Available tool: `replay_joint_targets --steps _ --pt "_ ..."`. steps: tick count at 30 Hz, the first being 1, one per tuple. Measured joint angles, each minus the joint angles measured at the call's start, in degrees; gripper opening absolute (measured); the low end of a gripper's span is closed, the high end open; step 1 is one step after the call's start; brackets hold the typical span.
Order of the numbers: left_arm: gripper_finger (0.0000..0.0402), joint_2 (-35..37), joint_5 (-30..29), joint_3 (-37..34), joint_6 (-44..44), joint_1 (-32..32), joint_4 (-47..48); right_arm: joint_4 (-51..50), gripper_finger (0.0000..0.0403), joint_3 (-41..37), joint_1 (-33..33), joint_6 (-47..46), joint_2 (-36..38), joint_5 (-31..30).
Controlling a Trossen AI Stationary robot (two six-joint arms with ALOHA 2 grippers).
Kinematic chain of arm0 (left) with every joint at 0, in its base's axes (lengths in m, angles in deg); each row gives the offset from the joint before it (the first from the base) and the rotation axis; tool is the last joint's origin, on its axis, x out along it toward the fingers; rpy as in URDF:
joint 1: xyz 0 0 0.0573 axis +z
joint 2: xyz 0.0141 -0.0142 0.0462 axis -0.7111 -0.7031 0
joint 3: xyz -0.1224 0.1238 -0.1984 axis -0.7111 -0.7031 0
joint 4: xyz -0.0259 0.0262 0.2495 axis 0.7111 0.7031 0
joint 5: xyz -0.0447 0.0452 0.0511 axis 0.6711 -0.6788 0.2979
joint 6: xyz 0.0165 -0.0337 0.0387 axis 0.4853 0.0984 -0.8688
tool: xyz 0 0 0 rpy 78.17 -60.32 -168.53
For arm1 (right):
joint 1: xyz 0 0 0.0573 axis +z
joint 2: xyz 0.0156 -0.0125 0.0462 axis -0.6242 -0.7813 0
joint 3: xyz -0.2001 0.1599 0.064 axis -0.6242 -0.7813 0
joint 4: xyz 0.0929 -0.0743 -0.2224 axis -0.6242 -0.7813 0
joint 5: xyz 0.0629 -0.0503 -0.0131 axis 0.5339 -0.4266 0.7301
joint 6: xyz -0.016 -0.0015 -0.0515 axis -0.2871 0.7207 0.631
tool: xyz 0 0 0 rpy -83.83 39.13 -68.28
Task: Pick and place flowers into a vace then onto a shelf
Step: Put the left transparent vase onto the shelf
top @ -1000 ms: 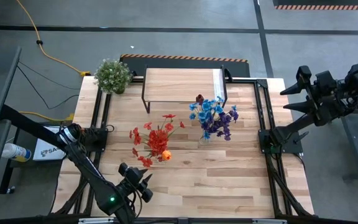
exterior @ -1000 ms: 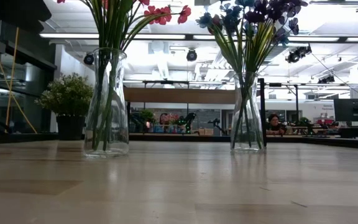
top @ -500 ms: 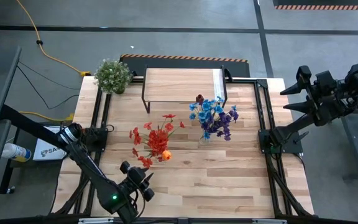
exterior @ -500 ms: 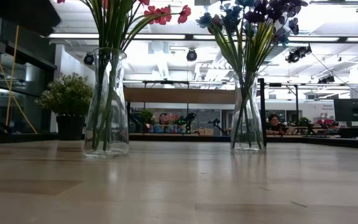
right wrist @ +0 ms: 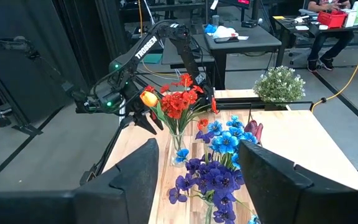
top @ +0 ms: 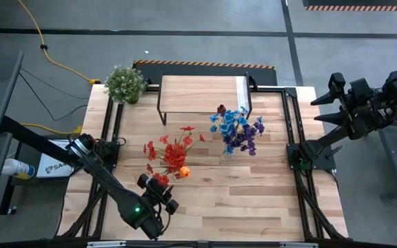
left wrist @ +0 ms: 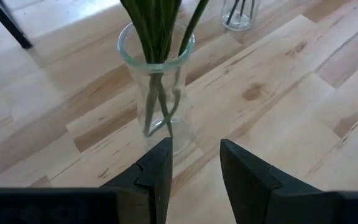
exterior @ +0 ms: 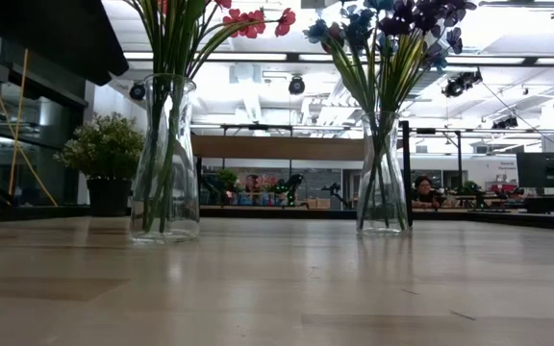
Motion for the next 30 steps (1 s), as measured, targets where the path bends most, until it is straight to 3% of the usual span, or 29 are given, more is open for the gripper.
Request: replay_joint_targets --steps 15,25,30 --pt "0.0176 0.0 1.6 0.0 1.9 0.1 -1.1 0.0 0.0209 0.0 0.0 0.1 0.0 0.0" --pt "0.0304 0.0 2.0 0.0 4.2 0.1 -2.1 0.0 0.0211 0.0 0.0 0.1 0.0 0.0" --pt "0.0350 -0.6 1.4 -0.8 4.3 0.1 -3.2 0.0 0.0210 0.0 0.0 0.3 0.0 0.0"
